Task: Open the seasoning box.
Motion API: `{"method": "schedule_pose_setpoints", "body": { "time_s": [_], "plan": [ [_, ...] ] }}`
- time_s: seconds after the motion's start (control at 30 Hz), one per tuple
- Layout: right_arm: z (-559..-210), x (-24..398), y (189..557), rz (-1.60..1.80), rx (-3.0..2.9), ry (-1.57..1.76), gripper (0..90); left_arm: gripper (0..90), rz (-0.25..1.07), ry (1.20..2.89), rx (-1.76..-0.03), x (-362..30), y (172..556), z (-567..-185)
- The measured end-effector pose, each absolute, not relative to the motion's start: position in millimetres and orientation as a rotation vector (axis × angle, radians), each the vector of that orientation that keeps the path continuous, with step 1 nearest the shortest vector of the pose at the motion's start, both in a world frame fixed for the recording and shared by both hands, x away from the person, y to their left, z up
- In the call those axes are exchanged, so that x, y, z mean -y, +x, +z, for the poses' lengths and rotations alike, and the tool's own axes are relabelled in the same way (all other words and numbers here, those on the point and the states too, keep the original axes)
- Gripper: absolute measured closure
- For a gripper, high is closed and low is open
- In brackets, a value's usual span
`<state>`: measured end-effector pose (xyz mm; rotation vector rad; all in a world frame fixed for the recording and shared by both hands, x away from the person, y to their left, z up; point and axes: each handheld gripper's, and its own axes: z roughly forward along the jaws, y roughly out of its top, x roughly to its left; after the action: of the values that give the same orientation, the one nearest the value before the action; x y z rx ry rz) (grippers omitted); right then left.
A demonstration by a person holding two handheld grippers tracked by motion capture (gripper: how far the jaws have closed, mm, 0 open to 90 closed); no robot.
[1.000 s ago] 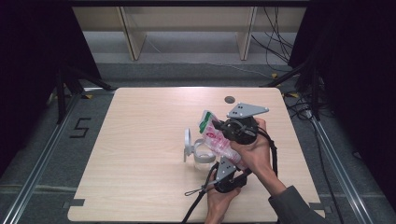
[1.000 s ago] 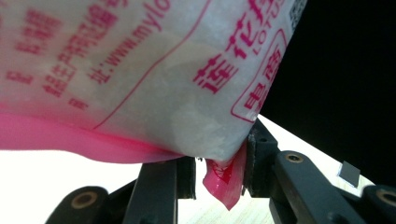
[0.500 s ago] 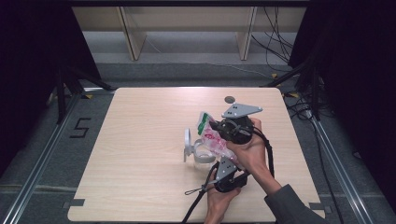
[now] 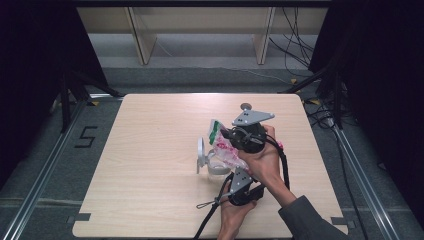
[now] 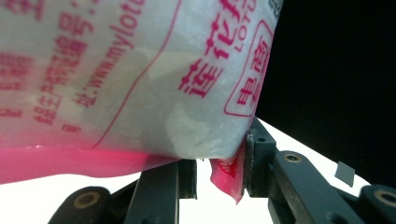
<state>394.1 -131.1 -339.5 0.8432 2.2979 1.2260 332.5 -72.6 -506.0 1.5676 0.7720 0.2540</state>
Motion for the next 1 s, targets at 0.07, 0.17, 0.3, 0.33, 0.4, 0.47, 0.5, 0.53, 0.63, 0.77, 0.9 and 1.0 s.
{"method": "schedule_pose_setpoints", "body": {
  "time_s": [0.07,0.17,0.3,0.33,0.4,0.47,0.5,0.53,0.63,0.77,0.9,1.0],
  "plan": [
    [-340.6,129.7,394.9,1.218,-2.296,0.822,90.0,70.9,0.254,1.566,-0.771,73.0,332.9,-506.4],
    [-340.4,129.7,396.1,1.224,-2.290,0.814,90.0,71.0,0.257,1.568,-0.766,71.9,333.6,-506.0],
    [-342.0,127.3,396.1,1.182,-2.311,0.801,90.0,71.0,0.248,1.565,-0.761,73.8,333.5,-506.6],
    [-342.4,126.1,395.0,1.184,-2.309,0.825,90.0,71.0,0.252,1.567,-0.761,74.1,333.5,-506.6],
    [-341.7,125.9,394.8,1.185,-2.310,0.830,90.0,71.1,0.251,1.559,-0.755,73.7,333.8,-506.0],
    [-341.7,125.7,395.6,1.205,-2.290,0.829,90.0,71.1,0.250,1.562,-0.754,73.0,333.6,-505.0],
    [-341.5,125.3,395.3,1.195,-2.304,0.837,90.0,71.2,0.250,1.565,-0.754,72.9,333.6,-505.2],
    [-341.8,125.1,396.4,1.182,-2.311,0.813,90.0,71.2,0.250,1.564,-0.756,73.2,333.5,-505.4],
    [-341.7,125.1,396.4,1.187,-2.302,0.832,90.0,71.2,0.254,1.564,-0.753,72.7,333.6,-504.8],
    [-341.2,124.6,396.5,1.185,-2.305,0.839,90.0,71.2,0.254,1.564,-0.752,72.6,333.6,-504.7],
    [-341.2,124.3,398.8,1.195,-2.288,0.807,90.0,71.2,0.258,1.564,-0.751,71.9,333.8,-504.1],
    [-341.0,122.9,398.0,1.185,-2.304,0.808,90.0,71.2,0.257,1.560,-0.750,71.8,333.7,-504.1]
  ]
}}
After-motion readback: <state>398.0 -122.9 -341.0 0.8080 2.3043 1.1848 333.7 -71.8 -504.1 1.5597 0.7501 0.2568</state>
